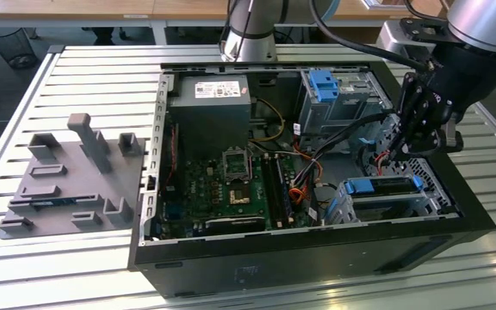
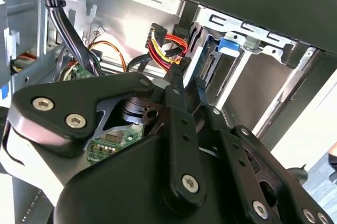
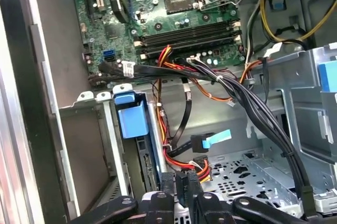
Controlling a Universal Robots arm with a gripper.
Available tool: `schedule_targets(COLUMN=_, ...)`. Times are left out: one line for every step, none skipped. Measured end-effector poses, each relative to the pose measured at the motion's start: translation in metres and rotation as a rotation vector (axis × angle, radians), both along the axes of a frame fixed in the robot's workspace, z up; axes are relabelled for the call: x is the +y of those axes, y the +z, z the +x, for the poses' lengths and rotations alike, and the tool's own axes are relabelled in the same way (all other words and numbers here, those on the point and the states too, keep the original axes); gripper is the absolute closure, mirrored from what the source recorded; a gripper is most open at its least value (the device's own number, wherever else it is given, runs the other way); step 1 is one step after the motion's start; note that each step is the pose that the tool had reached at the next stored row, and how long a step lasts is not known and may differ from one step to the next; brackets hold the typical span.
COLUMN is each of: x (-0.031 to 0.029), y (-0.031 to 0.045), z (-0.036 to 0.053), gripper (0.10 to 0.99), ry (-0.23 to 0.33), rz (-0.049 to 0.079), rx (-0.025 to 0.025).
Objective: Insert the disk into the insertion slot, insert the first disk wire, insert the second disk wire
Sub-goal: 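Insert the first disk wire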
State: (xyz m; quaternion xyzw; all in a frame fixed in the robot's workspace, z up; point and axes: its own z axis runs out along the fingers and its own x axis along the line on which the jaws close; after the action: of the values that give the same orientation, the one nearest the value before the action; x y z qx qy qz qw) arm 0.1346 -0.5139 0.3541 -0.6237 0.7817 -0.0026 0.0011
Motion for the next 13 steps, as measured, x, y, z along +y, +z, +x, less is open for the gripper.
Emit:
schedule_targets(x=0.0007, y=-0.0003, z=0.0, gripper=0.839, ry=-0.005, rz=0.0, rx=0.0)
schedule_targets(x=0.0015, y=-0.0006, z=0.0, gripper=0.839, ry=-0.009, rz=0.0, rx=0.0)
schedule_targets(x=0.0023, y=-0.0009, z=0.0001, gripper=0.839, ry=-0.014, rz=0.0, rx=0.0)
schedule_targets(x=0.0033, y=-0.0011, z=0.0001, gripper=0.839, ry=-0.017, rz=0.0, rx=0.0)
schedule_targets(x=0.0046, y=-0.0011, z=0.0002, gripper=0.839, ry=-0.02, rz=0.0, rx=0.0)
schedule_targets(x=0.0062, y=-0.0011, z=0.0004, gripper=0.839, ry=-0.022, rz=0.0, rx=0.0)
schedule_targets(x=0.0078, y=-0.0011, z=0.0006, gripper=0.839, ry=-0.024, rz=0.0, rx=0.0)
schedule_targets(x=0.009, y=-0.0011, z=0.001, gripper=0.839, ry=-0.025, rz=0.0, rx=0.0)
schedule_targets(x=0.0099, y=-0.0013, z=0.0013, gripper=0.839, ry=-0.027, rz=-0.001, rx=0.0)
schedule_targets(x=0.0102, y=-0.0016, z=0.0018, gripper=0.839, ry=-0.028, rz=-0.001, rx=-0.0001)
schedule_targets(x=0.0103, y=-0.0019, z=0.002, gripper=0.839, ry=-0.03, rz=-0.003, rx=-0.0001)
schedule_targets(x=0.0103, y=-0.0023, z=0.0022, gripper=0.839, ry=-0.032, rz=-0.005, rx=-0.0001)
schedule_targets(x=0.0102, y=-0.0027, z=0.0022, gripper=0.839, ry=-0.034, rz=-0.008, rx=-0.0001)
